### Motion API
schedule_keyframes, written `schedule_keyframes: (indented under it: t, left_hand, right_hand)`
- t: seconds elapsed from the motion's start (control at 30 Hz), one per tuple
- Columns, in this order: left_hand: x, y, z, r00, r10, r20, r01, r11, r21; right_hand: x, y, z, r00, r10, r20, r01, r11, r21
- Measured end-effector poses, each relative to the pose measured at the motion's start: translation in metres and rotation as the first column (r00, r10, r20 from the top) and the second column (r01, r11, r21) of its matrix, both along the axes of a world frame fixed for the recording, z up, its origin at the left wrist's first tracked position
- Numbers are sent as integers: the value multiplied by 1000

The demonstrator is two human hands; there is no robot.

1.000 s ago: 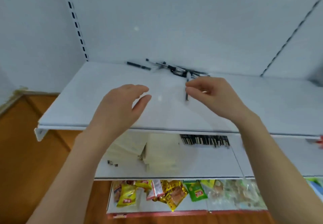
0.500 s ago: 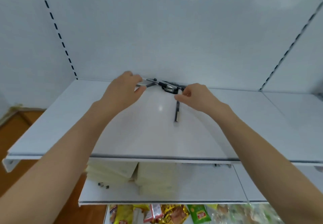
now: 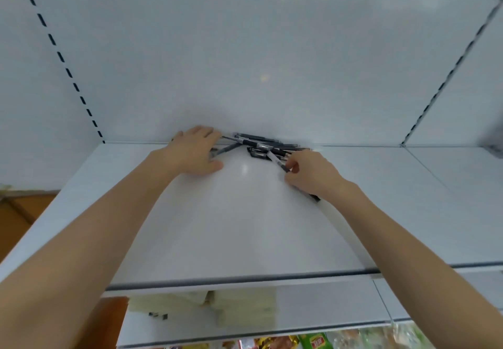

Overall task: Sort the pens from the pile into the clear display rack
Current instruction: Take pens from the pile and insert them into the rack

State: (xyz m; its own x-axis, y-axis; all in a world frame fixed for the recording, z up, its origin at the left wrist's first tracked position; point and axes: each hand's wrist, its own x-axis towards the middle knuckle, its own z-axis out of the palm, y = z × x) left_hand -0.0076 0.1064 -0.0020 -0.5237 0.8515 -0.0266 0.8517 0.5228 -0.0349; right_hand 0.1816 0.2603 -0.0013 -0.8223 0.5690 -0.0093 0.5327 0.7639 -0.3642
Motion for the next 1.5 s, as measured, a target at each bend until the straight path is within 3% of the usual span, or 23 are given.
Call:
schedule_keyframes:
  t: [0.1, 0.17, 0.27, 0.37, 0.67, 1.13, 1.27, 1.37, 1.43, 1.5]
  left_hand:
    - [-3, 5, 2, 997, -31, 72, 36, 998, -58]
    - [-3, 7, 7, 986, -47, 161, 47, 999, 4]
    - [-4, 12, 8, 968, -50, 246, 25, 994, 102]
    - [-6, 17, -1, 958, -15, 287, -15, 995, 101]
    - [2, 15, -10, 990, -14, 141, -1, 994, 108]
    - [29, 7, -9, 990, 52, 130, -63, 995, 77]
    - [25, 1, -3, 962, 100, 253, -146, 974, 172]
    - [20, -5, 0, 849, 115, 516, -301, 908, 293]
    - [21, -6, 3, 763, 80, 641, -394, 844, 363]
    - [26, -3, 7, 703, -6, 711, -472, 744, 473]
  right_hand:
    - [0, 4, 0, 992, -45, -117, 50, 998, 37]
    - [-1, 9, 1, 986, -48, -157, 59, 996, 65]
    - [-7, 15, 0, 992, -34, -121, 47, 993, 106]
    - [-10, 17, -6, 996, -36, -76, 45, 992, 114]
    - [-6, 16, -14, 1000, 6, -5, -5, 992, 124]
    - [-2, 8, -13, 1000, 24, 20, -27, 985, 169]
    - [-2, 3, -15, 996, 1, 86, -18, 981, 191]
    - [-3, 0, -16, 996, -28, 83, 15, 988, 155]
    - [-2, -2, -11, 999, -43, 4, 43, 998, 49]
    - [0, -7, -2, 985, -80, -155, 53, 984, -169]
